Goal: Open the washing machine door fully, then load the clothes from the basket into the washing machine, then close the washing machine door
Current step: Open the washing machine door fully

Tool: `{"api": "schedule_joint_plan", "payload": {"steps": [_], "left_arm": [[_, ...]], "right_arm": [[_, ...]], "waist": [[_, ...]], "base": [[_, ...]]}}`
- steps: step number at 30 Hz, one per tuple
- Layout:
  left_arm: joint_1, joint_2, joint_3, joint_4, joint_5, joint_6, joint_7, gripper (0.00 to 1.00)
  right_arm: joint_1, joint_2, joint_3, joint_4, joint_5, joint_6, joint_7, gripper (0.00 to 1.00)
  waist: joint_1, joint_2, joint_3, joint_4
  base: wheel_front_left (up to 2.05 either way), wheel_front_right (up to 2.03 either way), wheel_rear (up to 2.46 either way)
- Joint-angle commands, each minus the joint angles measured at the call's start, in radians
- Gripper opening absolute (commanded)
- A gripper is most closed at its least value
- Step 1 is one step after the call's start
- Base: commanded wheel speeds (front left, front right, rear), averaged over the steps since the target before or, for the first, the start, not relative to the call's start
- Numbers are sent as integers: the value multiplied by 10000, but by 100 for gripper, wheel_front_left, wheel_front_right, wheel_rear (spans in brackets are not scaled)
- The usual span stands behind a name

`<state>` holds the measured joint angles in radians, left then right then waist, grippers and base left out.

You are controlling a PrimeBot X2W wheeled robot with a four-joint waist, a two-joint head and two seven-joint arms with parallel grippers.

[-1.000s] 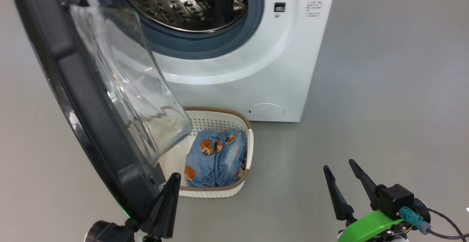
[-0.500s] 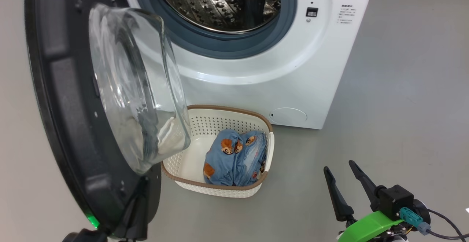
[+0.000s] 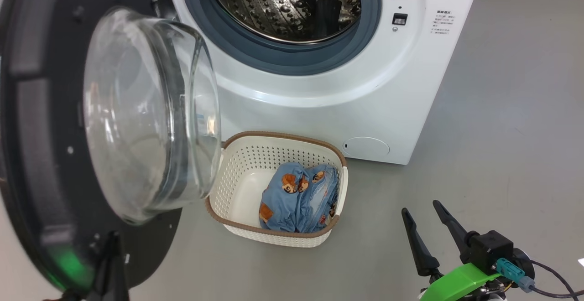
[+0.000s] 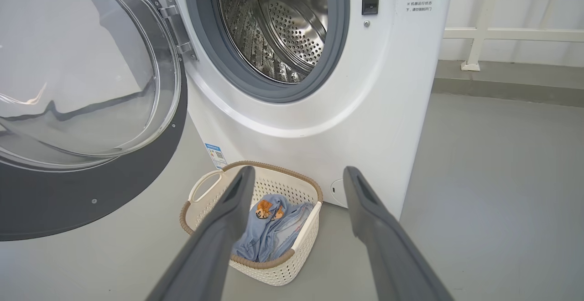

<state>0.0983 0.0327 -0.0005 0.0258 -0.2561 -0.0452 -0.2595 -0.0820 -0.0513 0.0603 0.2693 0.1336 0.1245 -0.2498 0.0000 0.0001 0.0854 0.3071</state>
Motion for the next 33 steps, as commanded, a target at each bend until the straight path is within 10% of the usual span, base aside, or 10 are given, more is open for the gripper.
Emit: {"api": "schedule_joint_plan", "payload": {"steps": [1, 33], "left_arm": [[-213, 176, 597, -78, -154, 188, -23, 0], [-3427, 1398, 5519, 3534, -329, -187, -23, 0]], "right_arm": [[-79, 11, 330, -198, 121, 62, -120, 100], [-383, 11, 213, -177, -260, 62, -120, 100]], "waist": [[0, -1, 17, -31], [0, -1, 605, -683]], "base": [[0, 0, 0], [0, 0, 0]]}}
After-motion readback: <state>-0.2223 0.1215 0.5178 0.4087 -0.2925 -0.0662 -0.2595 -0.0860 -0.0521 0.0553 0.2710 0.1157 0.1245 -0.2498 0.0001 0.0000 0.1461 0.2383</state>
